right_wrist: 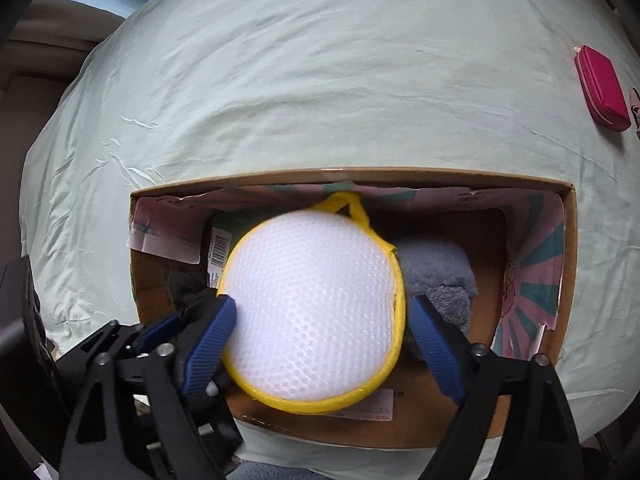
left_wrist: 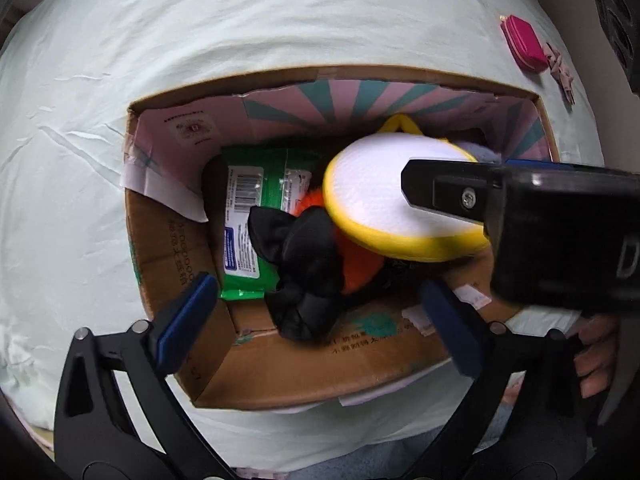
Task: Organize soft objects
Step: 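Open both tools to drop the scrunchie and mesh pad into the box, then move both tools toward the pink pouch and pink cloth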
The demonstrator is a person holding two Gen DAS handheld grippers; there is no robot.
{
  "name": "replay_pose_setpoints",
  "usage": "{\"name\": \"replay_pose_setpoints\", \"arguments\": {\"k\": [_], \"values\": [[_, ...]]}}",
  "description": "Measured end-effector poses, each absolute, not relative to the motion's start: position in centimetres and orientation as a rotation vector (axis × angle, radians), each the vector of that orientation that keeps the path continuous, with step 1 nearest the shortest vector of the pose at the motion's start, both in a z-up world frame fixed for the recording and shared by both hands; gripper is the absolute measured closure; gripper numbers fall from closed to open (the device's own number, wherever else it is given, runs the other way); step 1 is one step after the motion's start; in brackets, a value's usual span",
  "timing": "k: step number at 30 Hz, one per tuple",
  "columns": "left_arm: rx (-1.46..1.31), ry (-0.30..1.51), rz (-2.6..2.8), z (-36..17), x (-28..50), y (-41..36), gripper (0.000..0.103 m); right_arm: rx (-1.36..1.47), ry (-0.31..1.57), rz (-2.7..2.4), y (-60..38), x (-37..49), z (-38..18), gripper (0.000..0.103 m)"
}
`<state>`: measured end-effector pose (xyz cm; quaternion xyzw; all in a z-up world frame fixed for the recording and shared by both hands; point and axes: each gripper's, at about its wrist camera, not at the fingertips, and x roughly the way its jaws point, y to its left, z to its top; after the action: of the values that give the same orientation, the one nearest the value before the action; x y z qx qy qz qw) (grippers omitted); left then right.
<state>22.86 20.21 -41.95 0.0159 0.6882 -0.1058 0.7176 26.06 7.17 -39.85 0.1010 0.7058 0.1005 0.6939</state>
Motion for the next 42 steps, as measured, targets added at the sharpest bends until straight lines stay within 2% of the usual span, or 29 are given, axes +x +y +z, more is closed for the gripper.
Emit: {"name": "replay_pose_setpoints", "arguments": {"k": [11,22,32,42], "values": [[0.028,1.509,-0.209,-40.9,21.8,20.1,0.0,0.219,1.558,0.165,5.6,24.7,-39.2,0.011],[-0.017,1.449,-0.166,-37.0,18.9,22.5,0.0,0.244,1.468,0.171,5.2,22.5,-35.2,0.011],[-0.043,1.278,-0.137,-29.4,15.2,24.3,0.0,0.205,1.334,0.161,4.1,17.7,-29.0,0.011],[-0.028,1.041,-0.094,-19.9,11.3,24.5,0.0,0.06,1.024,0.133,2.4,11.1,-18.4,0.011]]}}
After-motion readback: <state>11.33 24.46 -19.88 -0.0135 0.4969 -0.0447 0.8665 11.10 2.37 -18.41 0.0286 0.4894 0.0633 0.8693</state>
